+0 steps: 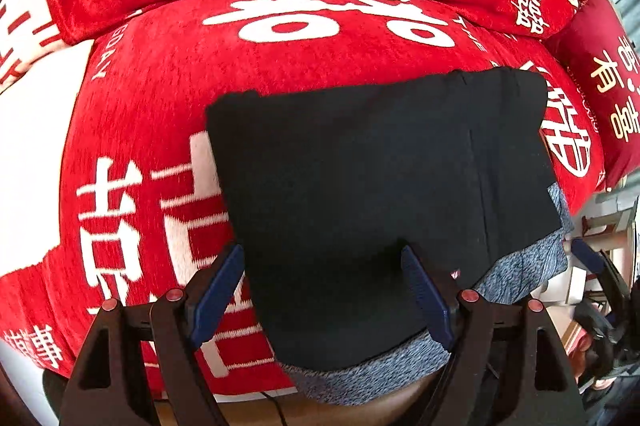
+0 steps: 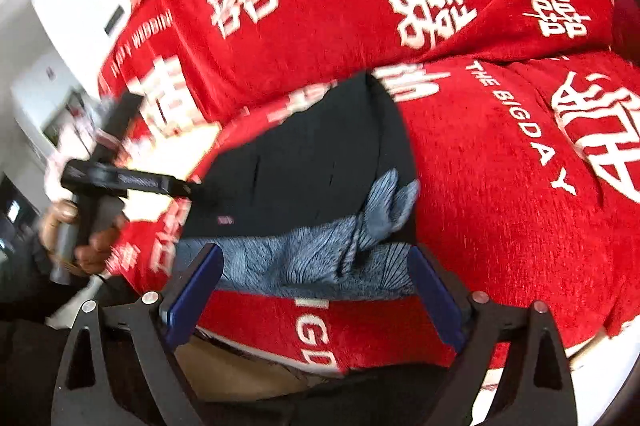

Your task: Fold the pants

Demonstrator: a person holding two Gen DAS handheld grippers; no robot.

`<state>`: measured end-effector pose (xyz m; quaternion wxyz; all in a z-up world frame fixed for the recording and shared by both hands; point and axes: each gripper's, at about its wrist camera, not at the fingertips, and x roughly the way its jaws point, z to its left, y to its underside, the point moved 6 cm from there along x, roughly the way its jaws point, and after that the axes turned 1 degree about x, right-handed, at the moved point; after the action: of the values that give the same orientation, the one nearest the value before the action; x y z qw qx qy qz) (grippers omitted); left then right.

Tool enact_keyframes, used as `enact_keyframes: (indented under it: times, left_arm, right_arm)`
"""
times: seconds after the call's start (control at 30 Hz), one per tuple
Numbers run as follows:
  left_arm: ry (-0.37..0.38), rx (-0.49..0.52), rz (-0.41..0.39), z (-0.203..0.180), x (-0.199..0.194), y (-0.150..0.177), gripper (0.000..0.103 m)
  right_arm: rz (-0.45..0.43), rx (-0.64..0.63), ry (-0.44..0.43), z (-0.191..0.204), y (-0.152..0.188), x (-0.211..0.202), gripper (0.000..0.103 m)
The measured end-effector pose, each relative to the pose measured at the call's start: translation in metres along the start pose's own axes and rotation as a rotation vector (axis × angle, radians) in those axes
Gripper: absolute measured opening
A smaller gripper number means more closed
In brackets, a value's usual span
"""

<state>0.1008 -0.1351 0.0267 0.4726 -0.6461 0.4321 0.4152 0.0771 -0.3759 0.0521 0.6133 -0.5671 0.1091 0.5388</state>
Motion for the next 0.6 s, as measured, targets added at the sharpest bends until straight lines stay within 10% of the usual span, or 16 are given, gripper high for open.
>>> enact_keyframes:
  times: [0.07,0.1,0.27,0.43,0.6]
  left_arm:
    - [-0.013,0.012,-0.018,0.0,-0.001,0.004,0.082]
    - [-0.019,0.018,-0.024,-0.001,-0.002,0.005,0.082]
    - [-0.026,0.035,-0.04,-0.006,-0.003,0.008,0.082]
    - [-0.011,0.014,-0.059,-0.007,-0.004,0.006,0.083]
    - [-0.029,-0.006,-0.034,-0.005,0.013,0.009,0.095]
  right_arm:
    - [0.062,0.05,0.0,-0.001,0.005,0.018,0.078]
    - [0.094,0.087,-0.027,0.001,0.008,0.027,0.05]
    - [0.132,0.151,-0.027,0.012,0.008,0.044,0.009]
    - [-0.033,0.159,-0.05,0.022,-0.029,0.02,0.008]
    - [0.143,0.227,0.082,-0.006,-0.011,0.065,0.012]
